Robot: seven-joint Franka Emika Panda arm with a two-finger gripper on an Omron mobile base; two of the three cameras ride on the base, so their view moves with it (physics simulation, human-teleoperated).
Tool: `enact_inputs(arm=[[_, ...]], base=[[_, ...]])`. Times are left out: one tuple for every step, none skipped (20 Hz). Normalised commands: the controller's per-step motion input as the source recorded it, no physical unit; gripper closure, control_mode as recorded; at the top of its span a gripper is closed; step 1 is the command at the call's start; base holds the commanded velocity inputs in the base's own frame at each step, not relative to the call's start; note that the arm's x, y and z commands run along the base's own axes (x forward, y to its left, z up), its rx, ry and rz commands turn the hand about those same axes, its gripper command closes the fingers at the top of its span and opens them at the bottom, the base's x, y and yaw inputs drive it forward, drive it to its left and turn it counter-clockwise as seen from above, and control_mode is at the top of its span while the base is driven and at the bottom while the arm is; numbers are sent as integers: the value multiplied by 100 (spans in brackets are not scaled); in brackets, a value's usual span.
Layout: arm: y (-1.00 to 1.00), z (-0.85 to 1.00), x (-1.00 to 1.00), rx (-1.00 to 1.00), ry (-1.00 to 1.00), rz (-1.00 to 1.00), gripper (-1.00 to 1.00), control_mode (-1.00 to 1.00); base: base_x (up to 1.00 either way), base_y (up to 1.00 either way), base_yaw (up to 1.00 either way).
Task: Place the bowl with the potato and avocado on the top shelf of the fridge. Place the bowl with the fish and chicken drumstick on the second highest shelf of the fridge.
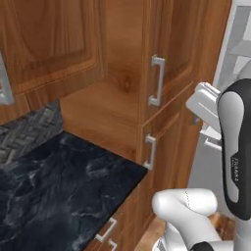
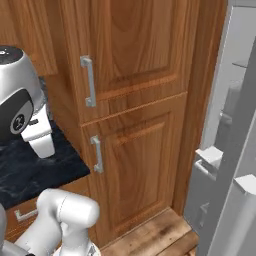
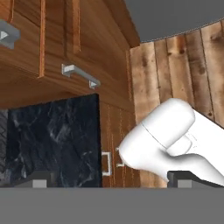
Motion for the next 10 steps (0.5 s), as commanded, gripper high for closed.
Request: enact_inputs(arm=[[0, 0, 0, 0, 0, 0, -100, 100], [0, 0, 0, 0, 0, 0, -100, 100], [0, 0, 0, 0, 0, 0, -100, 100], [0, 0, 0, 0, 0, 0, -100, 100], [0, 0, 0, 0, 0, 0, -100, 100], [0, 0, 0, 0, 0, 0, -100, 100], [0, 0, 0, 0, 0, 0, -100, 100], [0, 0, 0, 0, 0, 0, -100, 100], [0, 0, 0, 0, 0, 0, -100, 100], [0, 0, 0, 0, 0, 0, -100, 100]], base=[[-36, 0, 100], [-39, 0, 99], [-39, 0, 96], [-14, 5, 89], [-8, 11, 86], [-6, 19, 83], [0, 15, 67], [19, 0, 32], [51, 0, 8], [32, -23, 7]])
